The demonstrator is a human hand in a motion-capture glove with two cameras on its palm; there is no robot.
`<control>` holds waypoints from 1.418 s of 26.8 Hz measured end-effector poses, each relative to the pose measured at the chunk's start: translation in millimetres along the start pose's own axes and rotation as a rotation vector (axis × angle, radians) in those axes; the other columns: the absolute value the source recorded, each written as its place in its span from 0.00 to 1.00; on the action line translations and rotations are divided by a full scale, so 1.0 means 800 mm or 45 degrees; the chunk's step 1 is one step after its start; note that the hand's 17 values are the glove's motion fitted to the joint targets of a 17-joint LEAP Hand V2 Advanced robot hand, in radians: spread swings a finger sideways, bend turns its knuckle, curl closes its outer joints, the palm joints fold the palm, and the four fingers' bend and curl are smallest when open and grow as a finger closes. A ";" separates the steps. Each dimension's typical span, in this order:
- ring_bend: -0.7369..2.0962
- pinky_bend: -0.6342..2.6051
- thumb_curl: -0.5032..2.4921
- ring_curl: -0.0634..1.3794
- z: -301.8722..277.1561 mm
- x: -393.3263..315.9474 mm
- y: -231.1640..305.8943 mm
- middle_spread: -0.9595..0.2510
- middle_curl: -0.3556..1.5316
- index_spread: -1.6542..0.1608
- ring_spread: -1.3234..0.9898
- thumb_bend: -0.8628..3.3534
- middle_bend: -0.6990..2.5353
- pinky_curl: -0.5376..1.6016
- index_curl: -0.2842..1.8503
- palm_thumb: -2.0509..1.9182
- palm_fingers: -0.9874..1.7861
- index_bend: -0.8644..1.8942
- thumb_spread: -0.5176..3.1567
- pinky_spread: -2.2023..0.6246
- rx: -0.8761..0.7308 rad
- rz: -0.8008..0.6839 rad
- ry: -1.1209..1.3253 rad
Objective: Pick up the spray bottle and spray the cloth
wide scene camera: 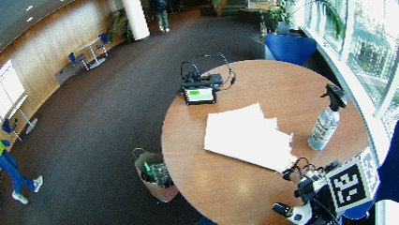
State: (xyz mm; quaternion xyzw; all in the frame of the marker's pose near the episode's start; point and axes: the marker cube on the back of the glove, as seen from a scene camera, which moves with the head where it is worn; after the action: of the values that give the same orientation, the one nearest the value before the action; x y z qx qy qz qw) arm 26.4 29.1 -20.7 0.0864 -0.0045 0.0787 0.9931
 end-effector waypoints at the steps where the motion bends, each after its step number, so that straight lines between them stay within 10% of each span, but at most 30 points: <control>1: 0.43 0.25 0.26 0.29 -0.002 0.004 0.004 0.74 0.38 0.77 0.51 0.20 0.33 0.38 0.26 0.59 0.75 0.36 0.44 0.79 -0.001 0.025 0.002; 13: 0.44 0.28 0.28 0.31 -0.054 0.104 0.026 0.73 0.40 0.75 0.51 0.22 0.33 0.40 0.24 0.63 0.73 0.31 0.44 0.78 0.329 0.351 -0.187; 23: 0.44 0.32 0.29 0.32 -0.069 0.212 -0.050 0.75 0.41 0.69 0.52 0.24 0.35 0.43 0.16 0.69 0.51 0.27 0.44 0.84 0.368 0.464 -0.642; 38: 0.51 0.30 0.32 0.32 -0.031 0.241 -0.142 0.67 0.43 0.69 0.48 0.23 0.42 0.41 0.15 0.74 0.63 0.35 0.42 0.85 0.470 0.523 -0.824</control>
State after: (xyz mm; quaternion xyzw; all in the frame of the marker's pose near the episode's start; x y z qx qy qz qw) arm 234.3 -47.5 -60.2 0.2802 -0.3190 0.2434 0.8720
